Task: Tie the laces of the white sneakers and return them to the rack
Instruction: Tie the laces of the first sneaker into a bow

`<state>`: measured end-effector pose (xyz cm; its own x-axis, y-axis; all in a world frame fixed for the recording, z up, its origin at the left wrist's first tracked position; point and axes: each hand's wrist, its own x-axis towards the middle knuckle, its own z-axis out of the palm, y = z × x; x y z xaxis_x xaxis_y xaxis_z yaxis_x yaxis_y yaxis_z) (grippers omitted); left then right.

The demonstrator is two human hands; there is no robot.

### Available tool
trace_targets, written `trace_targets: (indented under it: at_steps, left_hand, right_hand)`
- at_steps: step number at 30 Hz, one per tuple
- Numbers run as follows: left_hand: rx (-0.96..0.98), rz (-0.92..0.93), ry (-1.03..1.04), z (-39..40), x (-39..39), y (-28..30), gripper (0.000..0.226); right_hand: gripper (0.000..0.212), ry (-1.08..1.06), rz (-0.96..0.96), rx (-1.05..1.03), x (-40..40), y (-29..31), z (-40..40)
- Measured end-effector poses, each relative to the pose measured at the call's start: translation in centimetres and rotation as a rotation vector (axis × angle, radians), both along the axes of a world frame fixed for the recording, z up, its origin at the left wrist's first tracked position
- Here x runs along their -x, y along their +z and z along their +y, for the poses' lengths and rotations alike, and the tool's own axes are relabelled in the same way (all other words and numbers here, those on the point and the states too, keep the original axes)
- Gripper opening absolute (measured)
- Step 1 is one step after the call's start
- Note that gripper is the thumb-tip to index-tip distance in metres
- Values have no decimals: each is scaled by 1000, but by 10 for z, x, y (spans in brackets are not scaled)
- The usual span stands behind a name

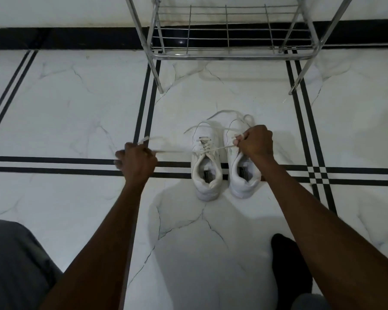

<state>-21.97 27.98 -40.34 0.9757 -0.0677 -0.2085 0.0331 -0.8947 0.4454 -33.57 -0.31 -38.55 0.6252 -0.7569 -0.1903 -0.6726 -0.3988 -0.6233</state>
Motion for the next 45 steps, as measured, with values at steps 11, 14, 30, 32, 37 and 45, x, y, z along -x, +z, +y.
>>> trace_targets:
  at_steps: [11,14,30,32,37,45]
  left_hand:
    - [216,-58,-405,-47,34,-8,40]
    - [372,62,-463,-65,38,-17,33]
    - [87,-149,-499,-57,41,-15,24]
    - [58,-148,-467,-55,44,-16,28]
    - [243,-16,-440,-51,43,-14,25]
    - [276,1,-397,-59,42,-13,16]
  right_hand:
    - [22,595,23,91,-1,1,31]
    - [19,632,141,110,-1,-7,38]
    - [13,501,153,274,11,-15,51]
    - [11,519,164,325,12,-15,53]
    - [18,548,136,132,8,-18,43]
    - [14,550,82,108,3,-17,48]
